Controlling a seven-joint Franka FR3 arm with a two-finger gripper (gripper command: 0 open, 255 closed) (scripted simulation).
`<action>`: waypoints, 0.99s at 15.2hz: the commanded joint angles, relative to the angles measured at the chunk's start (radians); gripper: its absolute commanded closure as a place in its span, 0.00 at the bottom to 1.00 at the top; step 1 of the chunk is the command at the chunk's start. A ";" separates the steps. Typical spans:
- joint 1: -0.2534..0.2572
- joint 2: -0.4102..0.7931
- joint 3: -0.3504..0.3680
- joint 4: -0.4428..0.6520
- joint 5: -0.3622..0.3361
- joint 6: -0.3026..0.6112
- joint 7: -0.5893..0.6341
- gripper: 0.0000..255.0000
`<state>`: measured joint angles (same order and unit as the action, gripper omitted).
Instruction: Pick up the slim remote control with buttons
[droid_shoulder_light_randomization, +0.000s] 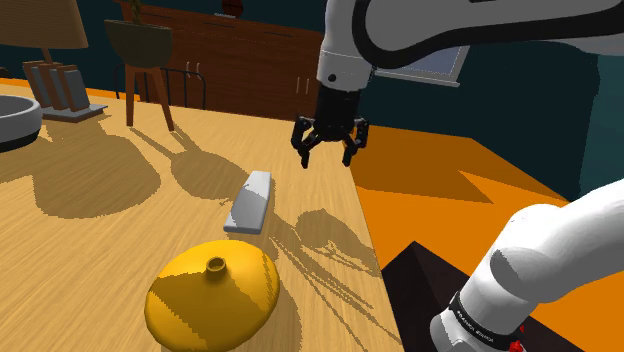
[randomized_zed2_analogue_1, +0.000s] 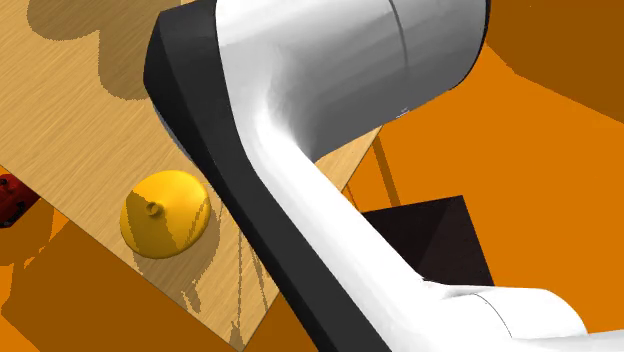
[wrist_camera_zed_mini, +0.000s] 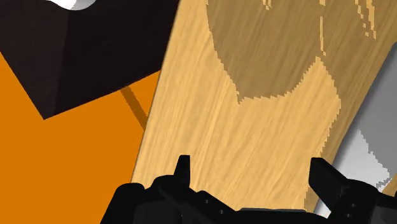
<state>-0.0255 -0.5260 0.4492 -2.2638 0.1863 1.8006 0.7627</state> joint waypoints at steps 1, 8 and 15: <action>-0.017 0.073 0.057 0.046 0.002 0.025 0.102 0.00; -0.074 0.371 0.229 0.256 -0.089 0.079 0.460 0.00; -0.070 0.496 0.267 0.294 -0.159 0.137 0.588 0.00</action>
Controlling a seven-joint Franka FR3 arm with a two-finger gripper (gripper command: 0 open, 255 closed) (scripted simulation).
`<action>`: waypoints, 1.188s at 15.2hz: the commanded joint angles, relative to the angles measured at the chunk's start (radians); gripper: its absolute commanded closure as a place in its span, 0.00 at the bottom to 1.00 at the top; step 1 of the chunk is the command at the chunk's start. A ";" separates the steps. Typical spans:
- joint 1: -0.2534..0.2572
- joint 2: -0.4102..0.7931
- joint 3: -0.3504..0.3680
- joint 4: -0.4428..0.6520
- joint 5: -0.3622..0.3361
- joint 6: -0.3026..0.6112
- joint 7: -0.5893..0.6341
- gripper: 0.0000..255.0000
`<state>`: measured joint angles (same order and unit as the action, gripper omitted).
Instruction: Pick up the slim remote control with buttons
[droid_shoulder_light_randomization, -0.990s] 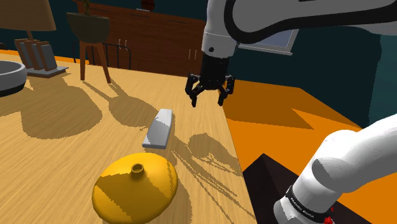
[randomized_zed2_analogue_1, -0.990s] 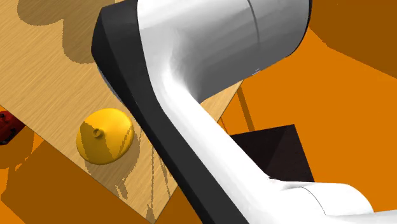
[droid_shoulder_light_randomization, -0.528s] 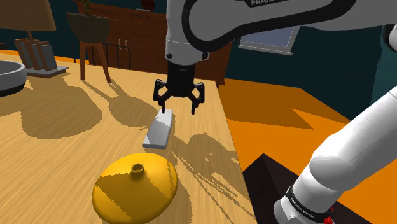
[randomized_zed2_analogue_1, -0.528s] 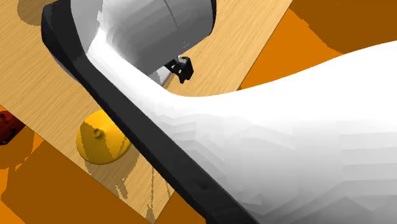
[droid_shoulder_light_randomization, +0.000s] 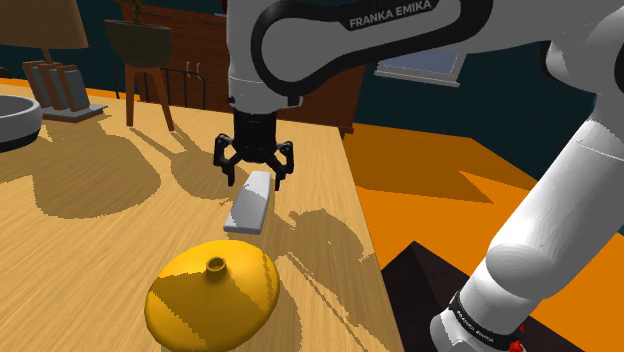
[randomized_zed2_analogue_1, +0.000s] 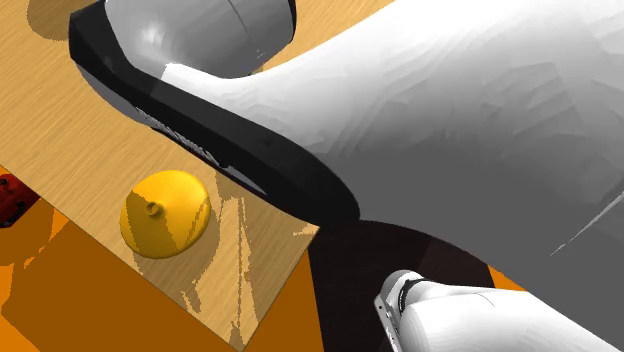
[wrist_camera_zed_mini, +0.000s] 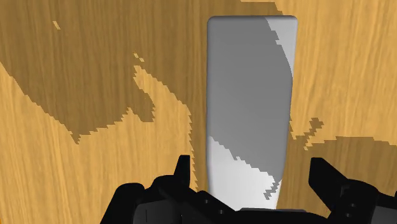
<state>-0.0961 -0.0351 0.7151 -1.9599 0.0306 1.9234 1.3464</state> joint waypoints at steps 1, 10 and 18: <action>0.001 0.009 0.002 -0.020 -0.006 0.028 0.006 0.00; 0.002 0.016 0.003 -0.050 -0.010 0.062 0.009 1.00; 0.001 0.007 0.002 -0.016 -0.005 0.022 0.005 1.00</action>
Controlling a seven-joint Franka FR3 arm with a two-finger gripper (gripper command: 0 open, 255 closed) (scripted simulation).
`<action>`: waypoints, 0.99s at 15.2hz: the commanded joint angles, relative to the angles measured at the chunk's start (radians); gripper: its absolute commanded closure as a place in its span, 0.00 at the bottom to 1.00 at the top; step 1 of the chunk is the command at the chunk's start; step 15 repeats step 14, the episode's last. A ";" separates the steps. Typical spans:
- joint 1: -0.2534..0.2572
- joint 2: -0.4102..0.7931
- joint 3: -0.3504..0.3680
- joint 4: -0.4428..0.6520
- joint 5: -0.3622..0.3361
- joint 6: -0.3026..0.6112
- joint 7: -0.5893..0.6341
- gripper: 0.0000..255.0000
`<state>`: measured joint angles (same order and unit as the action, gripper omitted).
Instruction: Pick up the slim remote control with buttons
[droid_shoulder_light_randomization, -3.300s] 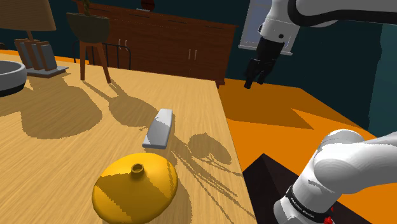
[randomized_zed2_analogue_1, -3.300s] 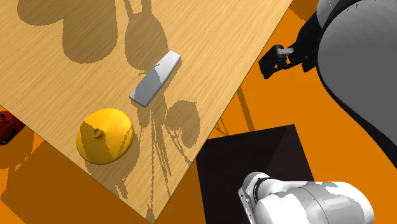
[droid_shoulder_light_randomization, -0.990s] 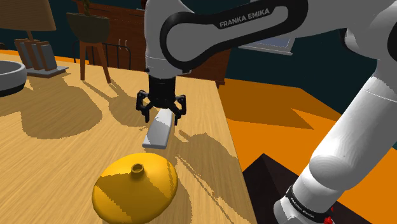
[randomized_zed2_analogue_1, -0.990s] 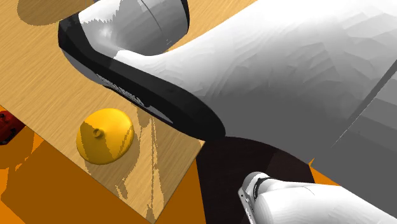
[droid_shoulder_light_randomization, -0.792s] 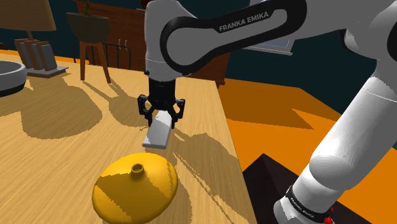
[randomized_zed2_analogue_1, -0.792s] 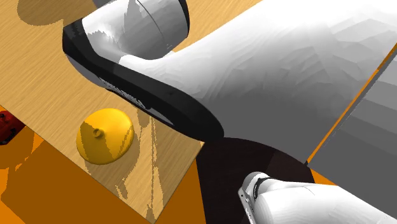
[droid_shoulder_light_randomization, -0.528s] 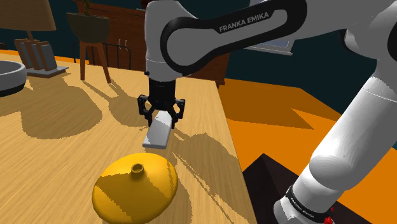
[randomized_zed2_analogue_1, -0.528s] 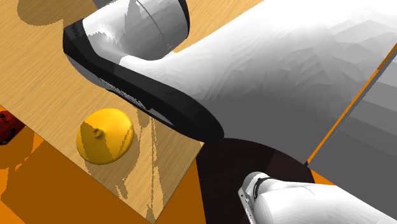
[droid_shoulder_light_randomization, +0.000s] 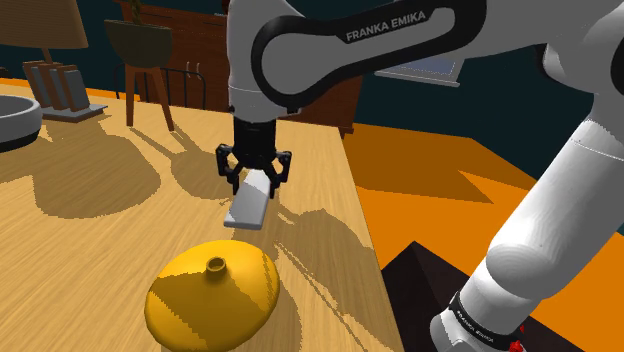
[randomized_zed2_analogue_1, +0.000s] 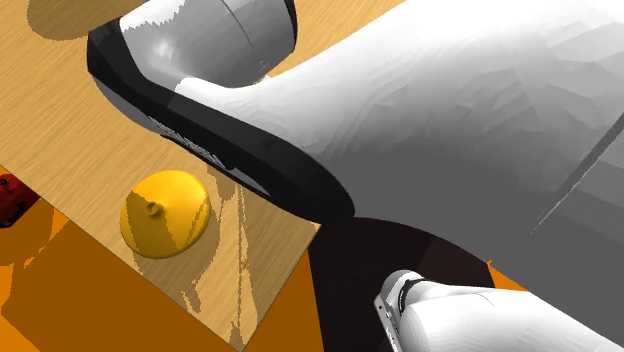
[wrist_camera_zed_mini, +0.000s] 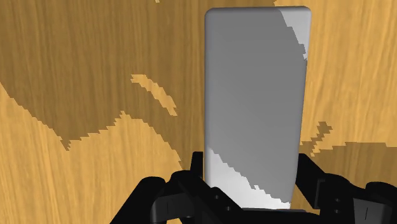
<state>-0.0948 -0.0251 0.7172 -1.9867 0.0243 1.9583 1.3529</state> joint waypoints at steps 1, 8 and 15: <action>-0.001 -0.006 -0.001 0.022 0.004 -0.026 -0.003 1.00; -0.004 -0.023 -0.005 0.101 0.014 -0.119 -0.011 1.00; -0.005 -0.027 -0.007 0.154 0.016 -0.174 -0.012 1.00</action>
